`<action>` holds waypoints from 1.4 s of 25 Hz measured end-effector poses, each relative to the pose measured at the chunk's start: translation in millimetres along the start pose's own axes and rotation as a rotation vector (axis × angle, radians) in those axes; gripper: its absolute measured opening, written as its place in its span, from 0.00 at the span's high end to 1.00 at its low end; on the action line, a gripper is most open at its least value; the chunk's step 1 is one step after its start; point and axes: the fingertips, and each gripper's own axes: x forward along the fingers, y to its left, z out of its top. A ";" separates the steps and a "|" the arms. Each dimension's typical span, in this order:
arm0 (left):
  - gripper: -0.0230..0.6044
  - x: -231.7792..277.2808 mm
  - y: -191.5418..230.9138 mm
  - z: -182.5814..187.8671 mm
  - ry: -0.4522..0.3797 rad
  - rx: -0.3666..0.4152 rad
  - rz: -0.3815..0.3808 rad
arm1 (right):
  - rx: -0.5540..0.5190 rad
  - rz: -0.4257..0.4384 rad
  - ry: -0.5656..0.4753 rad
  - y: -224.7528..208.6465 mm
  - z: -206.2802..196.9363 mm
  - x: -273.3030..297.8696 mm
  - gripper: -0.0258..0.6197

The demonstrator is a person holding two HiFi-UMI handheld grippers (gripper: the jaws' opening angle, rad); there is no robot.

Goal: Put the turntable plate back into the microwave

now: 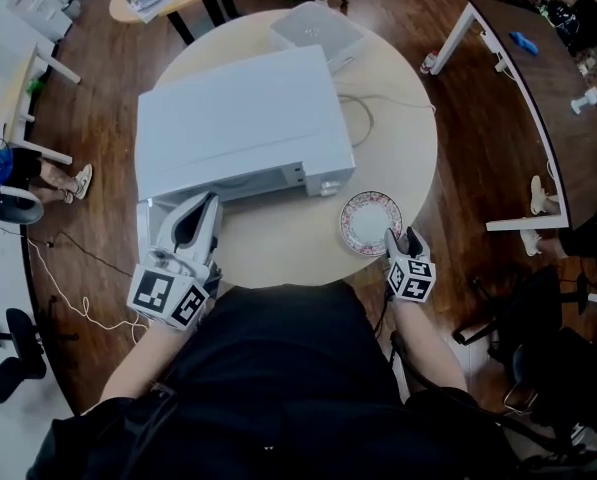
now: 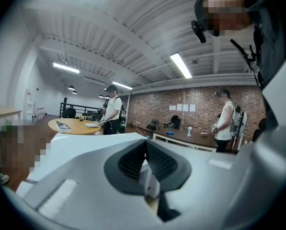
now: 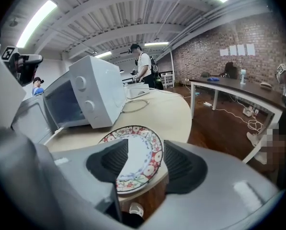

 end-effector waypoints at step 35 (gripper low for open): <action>0.96 -0.3 -16.3 -18.6 0.047 -0.006 0.121 | -0.090 0.110 0.149 -2.1 -31.6 35.1 0.59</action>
